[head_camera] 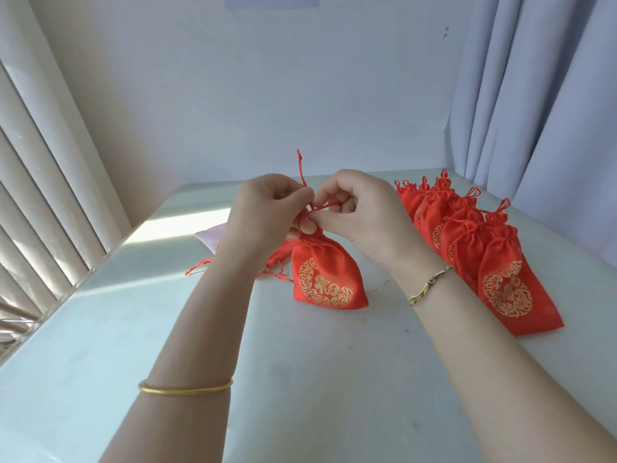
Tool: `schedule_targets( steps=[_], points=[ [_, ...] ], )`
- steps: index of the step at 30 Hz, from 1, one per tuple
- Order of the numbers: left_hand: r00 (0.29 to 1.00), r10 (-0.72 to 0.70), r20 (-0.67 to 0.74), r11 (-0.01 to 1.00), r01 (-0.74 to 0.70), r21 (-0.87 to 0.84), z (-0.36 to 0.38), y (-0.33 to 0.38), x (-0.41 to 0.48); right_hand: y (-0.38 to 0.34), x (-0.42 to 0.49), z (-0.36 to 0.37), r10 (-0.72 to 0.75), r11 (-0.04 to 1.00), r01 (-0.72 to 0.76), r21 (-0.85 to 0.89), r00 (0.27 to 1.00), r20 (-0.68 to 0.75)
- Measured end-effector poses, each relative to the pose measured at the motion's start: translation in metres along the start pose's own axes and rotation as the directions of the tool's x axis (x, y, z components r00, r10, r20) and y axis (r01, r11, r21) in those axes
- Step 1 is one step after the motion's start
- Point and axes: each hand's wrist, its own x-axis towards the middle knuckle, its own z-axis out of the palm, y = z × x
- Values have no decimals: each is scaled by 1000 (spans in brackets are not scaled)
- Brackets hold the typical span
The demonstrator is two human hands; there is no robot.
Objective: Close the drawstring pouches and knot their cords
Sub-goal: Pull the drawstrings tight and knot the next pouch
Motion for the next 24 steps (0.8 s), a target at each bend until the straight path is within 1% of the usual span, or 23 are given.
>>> schedule_targets(
  steps=[2,4,6,8,10,13,15,17,19,21,22,24],
  points=[
    [1000,8,-17,1000,-8,15,0,0,1,2,0,1,-34,998,32,-63,999,-24],
    [1000,8,-24,1000,-8,26,0,-1,1,3,0,3,-104,976,90,-199,993,-60],
    [1000,3,-28,1000,-2,27,-1,-1,2,3,0,4,-181,934,154,-321,982,-56],
    [999,4,-54,1000,-3,23,-3,-1,3,4,-1,5,-202,910,174,-376,979,-36],
    [996,15,-88,1000,-15,4,-5,1,3,5,-1,6,-171,917,148,-371,985,-30],
    [992,49,-117,999,-48,13,-2,8,0,3,1,5,-31,975,23,-220,999,-33],
    [990,74,-120,997,-70,41,3,11,-4,2,1,5,85,991,-89,-103,996,-37],
    [984,116,-132,983,-94,160,5,10,-4,2,0,5,222,974,-218,66,974,-45],
    [969,177,-170,958,-129,256,0,6,-2,3,0,4,367,896,-345,279,930,-31],
    [954,228,-194,944,-168,284,-9,6,0,4,1,1,493,786,-451,424,870,11],
    [950,258,-176,923,-189,336,-12,8,-1,4,2,0,531,735,-484,474,846,40],
    [942,321,-97,857,-245,454,-13,12,-1,4,2,-1,566,648,-518,558,818,102]
  ],
)
